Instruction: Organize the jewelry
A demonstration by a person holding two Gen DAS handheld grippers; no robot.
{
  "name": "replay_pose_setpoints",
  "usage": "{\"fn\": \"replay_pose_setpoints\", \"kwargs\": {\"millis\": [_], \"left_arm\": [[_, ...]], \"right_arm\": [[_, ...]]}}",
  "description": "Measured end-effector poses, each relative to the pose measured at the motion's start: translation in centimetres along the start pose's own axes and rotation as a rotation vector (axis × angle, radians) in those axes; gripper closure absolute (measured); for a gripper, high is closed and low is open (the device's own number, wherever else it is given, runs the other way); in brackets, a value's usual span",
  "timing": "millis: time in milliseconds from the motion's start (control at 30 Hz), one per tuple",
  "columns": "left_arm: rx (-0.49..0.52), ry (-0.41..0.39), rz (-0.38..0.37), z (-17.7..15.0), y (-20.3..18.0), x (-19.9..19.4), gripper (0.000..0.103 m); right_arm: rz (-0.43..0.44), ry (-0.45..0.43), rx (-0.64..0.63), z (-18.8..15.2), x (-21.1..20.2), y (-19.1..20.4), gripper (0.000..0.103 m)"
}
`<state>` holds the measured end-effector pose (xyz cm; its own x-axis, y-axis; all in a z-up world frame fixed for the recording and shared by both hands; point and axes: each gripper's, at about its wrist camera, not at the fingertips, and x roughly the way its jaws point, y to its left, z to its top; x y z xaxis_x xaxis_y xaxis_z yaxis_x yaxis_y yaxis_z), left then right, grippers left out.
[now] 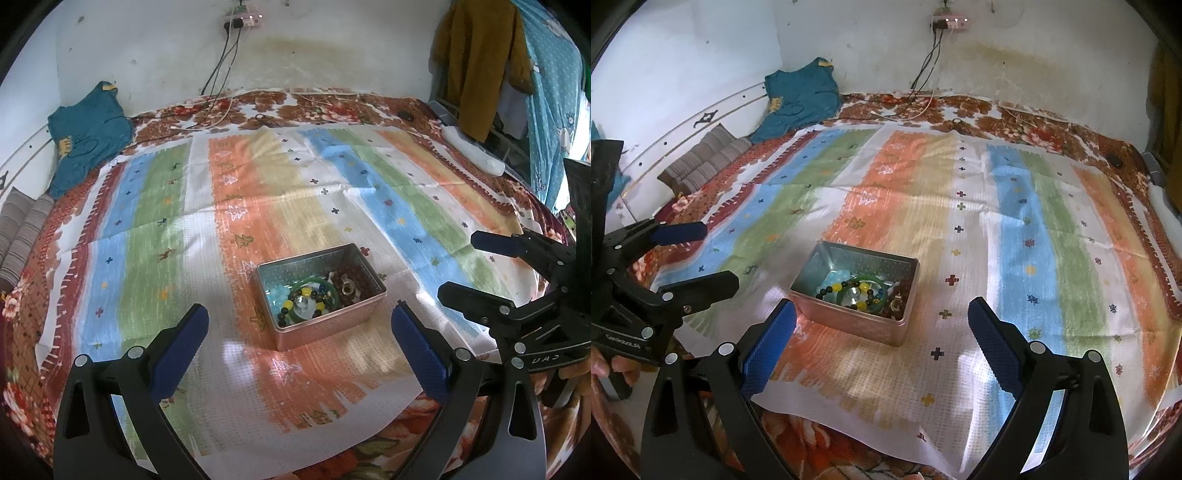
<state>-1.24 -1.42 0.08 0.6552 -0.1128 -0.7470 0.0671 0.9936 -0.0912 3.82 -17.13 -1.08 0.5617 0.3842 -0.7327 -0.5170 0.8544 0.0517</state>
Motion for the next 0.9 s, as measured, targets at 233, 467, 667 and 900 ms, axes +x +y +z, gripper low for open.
{"fn": "replay_pose_setpoints", "kwargs": {"millis": [233, 467, 667, 900], "left_arm": [[-0.009, 0.005, 0.010, 0.27, 0.33, 0.01, 0.006], [-0.007, 0.005, 0.019, 0.33, 0.50, 0.03, 0.006], [-0.003, 0.003, 0.019, 0.39, 0.65, 0.07, 0.006], [0.020, -0.002, 0.012, 0.43, 0.51, 0.17, 0.006]], "right_arm": [[-0.028, -0.013, -0.012, 0.00, -0.22, 0.20, 0.006], [-0.053, -0.021, -0.002, -0.06, -0.32, 0.08, 0.006], [-0.056, -0.017, 0.002, -0.03, -0.19, -0.05, 0.006], [-0.058, -0.019, 0.007, -0.10, -0.15, -0.01, 0.006]]}}
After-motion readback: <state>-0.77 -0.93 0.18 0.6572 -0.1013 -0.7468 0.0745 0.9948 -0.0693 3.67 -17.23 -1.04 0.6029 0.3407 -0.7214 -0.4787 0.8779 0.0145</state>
